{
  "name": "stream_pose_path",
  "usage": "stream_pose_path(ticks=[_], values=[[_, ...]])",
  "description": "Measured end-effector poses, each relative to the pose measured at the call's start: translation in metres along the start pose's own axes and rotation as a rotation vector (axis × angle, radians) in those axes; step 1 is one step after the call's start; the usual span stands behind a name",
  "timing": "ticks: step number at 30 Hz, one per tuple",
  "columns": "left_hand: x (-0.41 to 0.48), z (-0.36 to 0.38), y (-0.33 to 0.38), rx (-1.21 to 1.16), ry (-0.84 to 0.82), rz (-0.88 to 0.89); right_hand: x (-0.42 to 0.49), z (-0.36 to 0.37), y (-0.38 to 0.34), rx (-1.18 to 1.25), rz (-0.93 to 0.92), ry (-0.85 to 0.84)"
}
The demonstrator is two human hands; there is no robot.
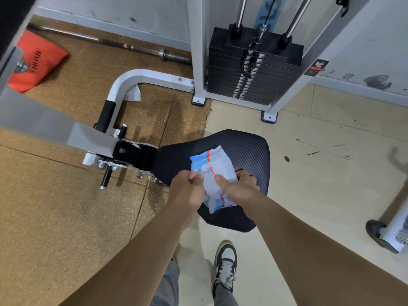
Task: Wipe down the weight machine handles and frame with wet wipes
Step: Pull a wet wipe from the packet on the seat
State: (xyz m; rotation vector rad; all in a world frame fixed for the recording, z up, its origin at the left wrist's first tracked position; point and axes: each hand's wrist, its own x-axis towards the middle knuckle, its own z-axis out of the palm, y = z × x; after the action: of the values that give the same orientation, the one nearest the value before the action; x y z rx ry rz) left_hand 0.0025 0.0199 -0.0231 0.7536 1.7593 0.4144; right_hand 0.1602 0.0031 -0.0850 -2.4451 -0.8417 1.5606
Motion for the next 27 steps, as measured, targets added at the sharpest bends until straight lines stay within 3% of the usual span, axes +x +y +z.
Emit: stream_pose_path(ticks=[11,15,21,27], values=[[0.002,0.000,0.007,-0.408,-0.142,-0.210,0.003,-0.003,0.002,0.015,0.003,-0.029],[0.000,-0.009,0.008,-0.595,-0.277,-0.310,0.005,-0.005,0.003,0.026,0.003,-0.054],[-0.008,-0.005,0.010,-0.339,-0.449,-0.373,0.005,-0.005,0.002,-0.002,0.005,-0.051],[-0.016,-0.009,0.018,-0.320,-0.211,-0.124,0.004,-0.006,0.002,0.034,0.004,-0.072]])
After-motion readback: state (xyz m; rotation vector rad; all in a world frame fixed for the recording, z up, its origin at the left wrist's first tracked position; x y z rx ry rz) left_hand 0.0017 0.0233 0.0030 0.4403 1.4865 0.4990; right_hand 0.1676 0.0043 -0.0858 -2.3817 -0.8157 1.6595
